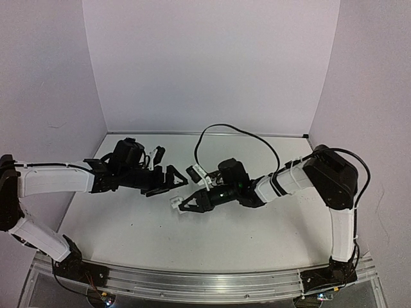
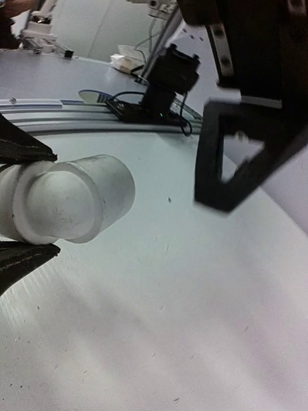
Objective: Install the water faucets
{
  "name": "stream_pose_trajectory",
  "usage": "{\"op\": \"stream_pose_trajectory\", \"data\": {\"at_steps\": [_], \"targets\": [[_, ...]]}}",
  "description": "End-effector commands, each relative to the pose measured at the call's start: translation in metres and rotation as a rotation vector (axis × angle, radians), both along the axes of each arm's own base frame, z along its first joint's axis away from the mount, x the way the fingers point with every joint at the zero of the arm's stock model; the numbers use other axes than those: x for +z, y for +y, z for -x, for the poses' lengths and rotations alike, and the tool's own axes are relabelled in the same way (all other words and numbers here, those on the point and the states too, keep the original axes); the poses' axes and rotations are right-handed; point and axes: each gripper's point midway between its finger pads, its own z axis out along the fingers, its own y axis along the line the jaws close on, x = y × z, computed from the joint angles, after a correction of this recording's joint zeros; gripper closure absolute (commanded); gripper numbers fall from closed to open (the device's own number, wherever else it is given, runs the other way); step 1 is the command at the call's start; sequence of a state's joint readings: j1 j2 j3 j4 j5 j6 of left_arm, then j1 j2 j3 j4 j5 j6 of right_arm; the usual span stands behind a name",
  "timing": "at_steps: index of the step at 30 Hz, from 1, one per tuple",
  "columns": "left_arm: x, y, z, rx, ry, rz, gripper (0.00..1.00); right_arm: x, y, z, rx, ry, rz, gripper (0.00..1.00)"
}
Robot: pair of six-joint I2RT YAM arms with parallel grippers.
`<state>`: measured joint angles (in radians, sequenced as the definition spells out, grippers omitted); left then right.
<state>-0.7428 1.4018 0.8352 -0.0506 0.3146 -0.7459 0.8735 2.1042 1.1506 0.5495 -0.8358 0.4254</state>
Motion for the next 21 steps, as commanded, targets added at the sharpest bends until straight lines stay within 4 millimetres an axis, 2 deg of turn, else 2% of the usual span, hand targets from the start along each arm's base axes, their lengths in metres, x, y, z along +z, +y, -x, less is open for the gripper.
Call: {"op": "stream_pose_trajectory", "data": {"at_steps": [1, 6, 10, 12, 16, 17, 21], "targets": [[0.025, -0.018, 0.05, -0.356, -0.06, 0.125, 0.03, 0.092, -0.002, 0.035, 0.252, -0.271, -0.208, 1.0], [0.043, -0.021, 0.081, -0.534, -0.069, 0.216, 0.19, 0.107, -0.006, 0.042, 0.28, -0.286, -0.237, 1.0], [0.051, -0.018, 0.089, -0.562, -0.088, 0.24, 0.43, 0.108, -0.008, 0.045, 0.288, -0.279, -0.239, 1.0], [0.052, -0.015, 0.089, -0.561, -0.091, 0.242, 0.45, 0.107, -0.009, 0.046, 0.293, -0.275, -0.238, 1.0], [0.053, -0.012, 0.092, -0.57, -0.077, 0.256, 0.31, 0.104, -0.012, 0.046, 0.279, -0.277, -0.227, 1.0], [0.052, -0.011, 0.092, -0.569, -0.077, 0.257, 0.3, 0.104, -0.013, 0.046, 0.277, -0.276, -0.226, 1.0], [0.051, -0.008, 0.09, -0.554, -0.071, 0.255, 0.44, 0.101, -0.013, 0.044, 0.264, -0.272, -0.217, 1.0]]}}
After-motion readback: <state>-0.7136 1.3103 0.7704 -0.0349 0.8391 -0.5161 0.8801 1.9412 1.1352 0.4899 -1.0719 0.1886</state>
